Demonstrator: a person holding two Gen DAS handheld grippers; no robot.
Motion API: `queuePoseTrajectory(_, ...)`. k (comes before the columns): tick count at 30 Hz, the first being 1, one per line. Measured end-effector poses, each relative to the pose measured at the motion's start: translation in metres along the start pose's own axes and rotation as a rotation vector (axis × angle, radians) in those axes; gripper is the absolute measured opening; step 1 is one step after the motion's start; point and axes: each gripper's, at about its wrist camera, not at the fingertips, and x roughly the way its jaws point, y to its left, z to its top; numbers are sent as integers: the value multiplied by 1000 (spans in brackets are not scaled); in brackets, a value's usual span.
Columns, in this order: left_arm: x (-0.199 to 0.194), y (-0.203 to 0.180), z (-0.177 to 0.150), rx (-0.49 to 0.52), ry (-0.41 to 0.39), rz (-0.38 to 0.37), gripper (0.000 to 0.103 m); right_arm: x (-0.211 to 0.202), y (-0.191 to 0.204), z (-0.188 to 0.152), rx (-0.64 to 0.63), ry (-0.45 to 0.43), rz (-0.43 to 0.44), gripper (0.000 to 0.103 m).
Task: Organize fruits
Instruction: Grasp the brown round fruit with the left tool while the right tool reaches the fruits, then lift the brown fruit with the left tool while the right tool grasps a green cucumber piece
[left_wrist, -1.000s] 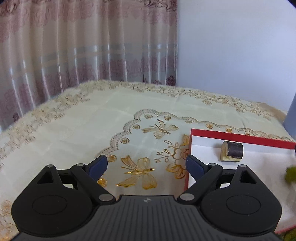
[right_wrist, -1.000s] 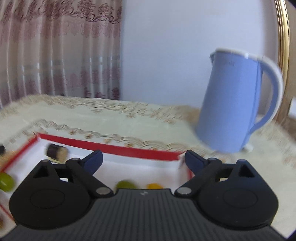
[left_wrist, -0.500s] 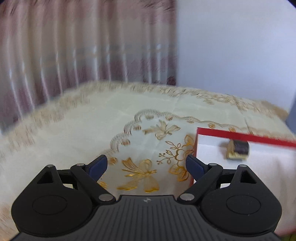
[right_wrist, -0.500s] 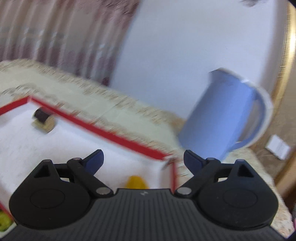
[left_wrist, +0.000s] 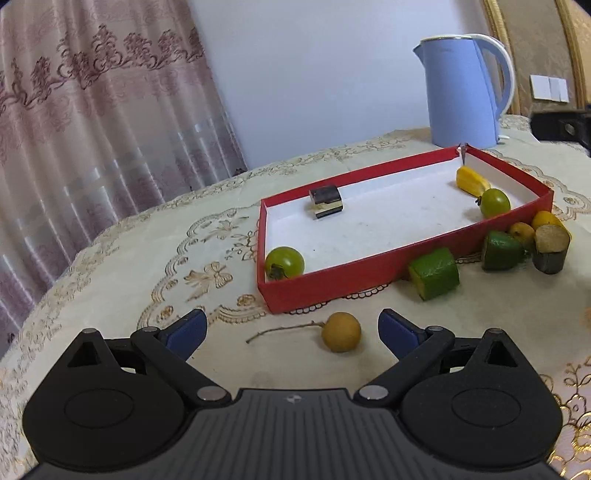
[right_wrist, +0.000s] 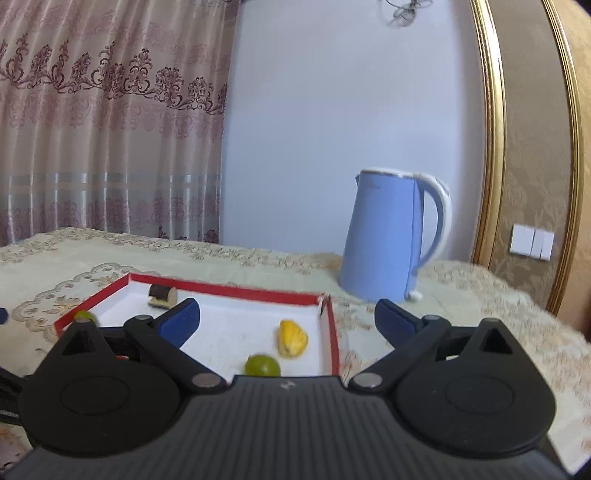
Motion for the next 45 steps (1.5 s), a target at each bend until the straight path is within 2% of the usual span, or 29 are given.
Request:
queuePoseTrajectory(4,6,-1,2,-48,22,-63,100,-2,-5,-5,36,21,13,101)
queuePoseTrajectory(7,12,-5,2,-60,48,-95,82,0,-7,-9,43,29,16,101)
queuePoseTrajectory(9,19,-5,1,-88,86,-115,60,0,-6,-11,38,35,21,100)
queuePoseTrajectory(11,26,0,0,-143,126,-154,50,-1,-5,-14,29,40,29,100)
queuePoseTrajectory(13,28,5,1,-181,137,-186,46,-1,-5,-16,24,47,31,100)
queuePoseTrajectory(15,29,6,3,-189,147,-197,36,-2,-6,-17,23,58,33,99)
queuePoseTrajectory(19,29,8,5,-203,155,-223,24,-3,-9,-20,42,76,39,96)
queuePoseTrajectory(24,31,22,4,-305,172,-313,24,-8,-10,-24,32,86,47,92)
queuePoseTrajectory(29,20,22,7,-280,124,-250,24,-9,-10,-30,8,114,47,85)
queuePoseTrajectory(35,5,21,15,-250,58,-196,24,-7,-9,-39,-17,167,70,68)
queuePoseTrajectory(37,4,22,17,-247,50,-190,24,-8,-5,-41,-37,176,88,63)
queuePoseTrajectory(39,4,23,19,-249,45,-190,24,-9,1,-41,-58,181,110,63)
queuePoseTrajectory(45,2,26,21,-252,31,-177,24,-3,14,-44,-89,223,160,45)
